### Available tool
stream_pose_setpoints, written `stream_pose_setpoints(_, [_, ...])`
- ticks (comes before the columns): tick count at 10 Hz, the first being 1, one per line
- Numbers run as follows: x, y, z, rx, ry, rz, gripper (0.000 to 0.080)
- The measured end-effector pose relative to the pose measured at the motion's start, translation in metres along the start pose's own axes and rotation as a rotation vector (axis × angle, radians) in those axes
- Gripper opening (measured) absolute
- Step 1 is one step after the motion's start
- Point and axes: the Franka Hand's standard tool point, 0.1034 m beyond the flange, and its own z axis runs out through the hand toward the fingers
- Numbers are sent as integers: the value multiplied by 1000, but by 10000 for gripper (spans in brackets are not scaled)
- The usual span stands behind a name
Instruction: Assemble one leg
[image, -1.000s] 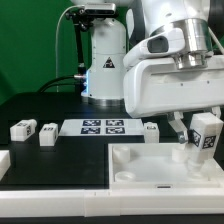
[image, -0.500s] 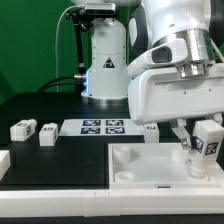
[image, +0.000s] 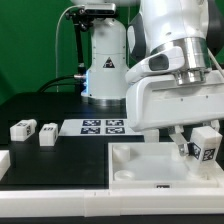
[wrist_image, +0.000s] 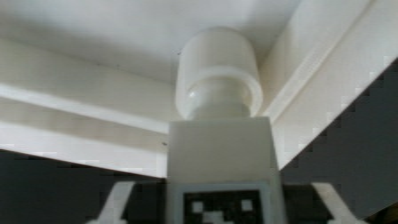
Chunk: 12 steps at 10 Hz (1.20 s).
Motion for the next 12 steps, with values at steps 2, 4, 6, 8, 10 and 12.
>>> stream_pose_setpoints(2, [-1,1,2,-6,27,2,287])
stream_pose_setpoints(4, [-1,6,2,-23,84,8,287])
stream_pose_setpoints(6, [-1,9,2,-32,115,13,287])
stream_pose_setpoints(8, [-1,8,2,-34,114,20,287])
stream_pose_setpoints(10, [-3,8,4,-29,96,20,287])
stream_pose_setpoints(12, [-3,8,4,-29,96,21,582])
